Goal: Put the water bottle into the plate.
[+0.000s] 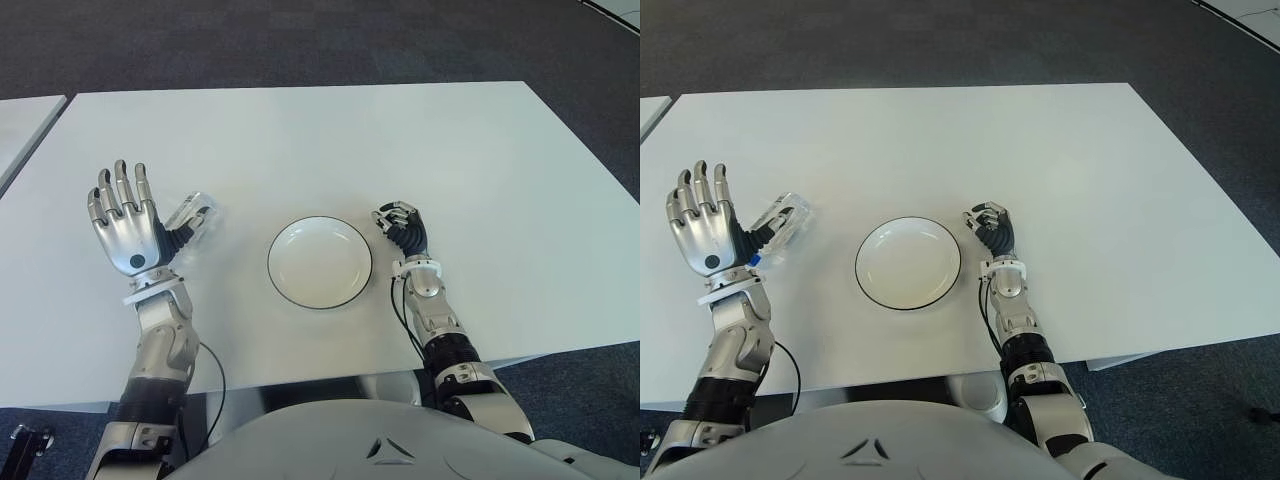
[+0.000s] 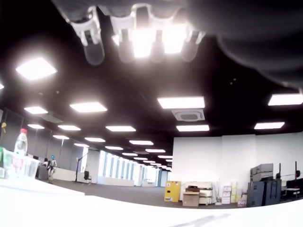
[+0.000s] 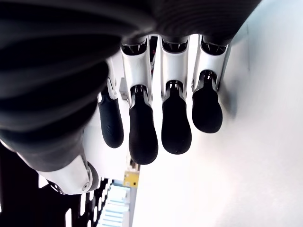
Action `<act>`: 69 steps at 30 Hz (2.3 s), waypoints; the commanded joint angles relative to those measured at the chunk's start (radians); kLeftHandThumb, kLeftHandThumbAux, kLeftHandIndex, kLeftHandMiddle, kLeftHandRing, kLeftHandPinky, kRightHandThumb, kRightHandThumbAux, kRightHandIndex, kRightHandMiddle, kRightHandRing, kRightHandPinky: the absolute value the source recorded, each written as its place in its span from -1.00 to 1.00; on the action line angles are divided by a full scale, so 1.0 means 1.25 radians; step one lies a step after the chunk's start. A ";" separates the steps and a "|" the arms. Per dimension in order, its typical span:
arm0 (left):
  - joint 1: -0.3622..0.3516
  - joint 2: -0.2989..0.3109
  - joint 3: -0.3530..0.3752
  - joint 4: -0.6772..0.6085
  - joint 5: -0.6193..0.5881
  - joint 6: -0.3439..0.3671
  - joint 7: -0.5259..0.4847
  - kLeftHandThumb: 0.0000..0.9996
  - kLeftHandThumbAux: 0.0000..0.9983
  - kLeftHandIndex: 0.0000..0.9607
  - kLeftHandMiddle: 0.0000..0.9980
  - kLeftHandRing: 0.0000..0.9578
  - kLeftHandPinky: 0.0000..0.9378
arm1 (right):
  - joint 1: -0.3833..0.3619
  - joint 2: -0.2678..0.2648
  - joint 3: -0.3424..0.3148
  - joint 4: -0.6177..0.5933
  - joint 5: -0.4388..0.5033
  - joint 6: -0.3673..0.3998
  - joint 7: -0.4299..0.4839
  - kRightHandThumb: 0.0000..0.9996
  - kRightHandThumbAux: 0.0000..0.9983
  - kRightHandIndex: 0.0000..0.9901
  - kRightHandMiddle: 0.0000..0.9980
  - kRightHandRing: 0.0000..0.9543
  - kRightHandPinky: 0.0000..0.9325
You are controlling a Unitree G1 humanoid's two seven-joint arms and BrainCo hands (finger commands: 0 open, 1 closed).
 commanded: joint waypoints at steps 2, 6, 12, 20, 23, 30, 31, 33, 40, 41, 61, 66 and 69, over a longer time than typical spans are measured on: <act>-0.034 0.011 -0.023 0.061 -0.035 0.010 -0.053 0.02 -0.50 -1.00 -1.00 -1.00 -1.00 | 0.049 0.003 -0.002 0.064 0.004 0.079 0.005 0.40 0.47 -0.13 0.39 0.44 0.46; -0.085 0.027 -0.032 0.154 -0.076 -0.010 -0.065 0.07 -0.51 -1.00 -1.00 -1.00 -1.00 | 0.046 0.004 -0.002 0.069 0.006 0.081 0.005 0.40 0.47 -0.13 0.39 0.44 0.46; -0.149 0.058 -0.056 0.282 -0.129 -0.051 -0.076 0.09 -0.52 -1.00 -1.00 -1.00 -1.00 | 0.044 0.003 -0.002 0.069 0.005 0.083 0.004 0.40 0.47 -0.13 0.39 0.45 0.46; -0.265 0.079 -0.091 0.544 -0.208 -0.157 -0.065 0.09 -0.50 -1.00 -1.00 -1.00 -1.00 | 0.045 0.004 -0.005 0.062 0.004 0.092 -0.008 0.40 0.47 -0.13 0.40 0.44 0.46; -0.292 0.081 -0.106 0.600 -0.227 -0.184 -0.063 0.09 -0.50 -1.00 -1.00 -1.00 -1.00 | 0.046 0.003 -0.005 0.063 0.004 0.085 -0.011 0.40 0.47 -0.13 0.39 0.43 0.45; -0.321 0.090 -0.152 0.666 -0.252 -0.214 -0.073 0.11 -0.49 -1.00 -1.00 -1.00 -1.00 | 0.047 0.003 -0.005 0.062 0.005 0.082 -0.014 0.40 0.47 -0.13 0.39 0.43 0.45; -0.327 0.091 -0.160 0.677 -0.253 -0.218 -0.080 0.11 -0.50 -1.00 -1.00 -1.00 -1.00 | 0.047 0.003 -0.005 0.062 0.005 0.084 -0.014 0.40 0.47 -0.13 0.39 0.43 0.45; -0.338 0.093 -0.175 0.696 -0.256 -0.222 -0.093 0.11 -0.50 -1.00 -1.00 -1.00 -1.00 | 0.047 0.003 -0.005 0.062 0.006 0.086 -0.014 0.40 0.47 -0.13 0.39 0.43 0.45; -0.372 0.083 -0.211 0.761 -0.277 -0.230 -0.125 0.08 -0.52 -1.00 -1.00 -1.00 -1.00 | 0.048 0.002 -0.006 0.062 0.007 0.084 -0.014 0.40 0.47 -0.13 0.39 0.42 0.43; -0.377 0.080 -0.215 0.776 -0.282 -0.233 -0.129 0.08 -0.52 -1.00 -1.00 -1.00 -1.00 | 0.048 0.002 -0.006 0.062 0.008 0.083 -0.013 0.40 0.47 -0.13 0.39 0.42 0.43; -0.398 0.086 -0.242 0.892 -0.363 -0.284 -0.228 0.66 0.30 -0.21 0.02 0.33 0.39 | 0.056 -0.002 -0.007 0.055 0.009 0.077 -0.005 0.40 0.47 -0.13 0.41 0.45 0.45; -0.398 0.086 -0.250 0.903 -0.370 -0.297 -0.220 0.69 0.33 -0.19 0.08 0.55 0.65 | 0.056 -0.002 -0.006 0.056 0.010 0.076 -0.002 0.40 0.47 -0.13 0.40 0.44 0.45; -0.396 0.085 -0.253 0.902 -0.374 -0.301 -0.213 0.69 0.34 -0.18 0.09 0.62 0.73 | 0.056 -0.003 -0.006 0.056 0.009 0.072 -0.001 0.40 0.47 -0.13 0.40 0.44 0.45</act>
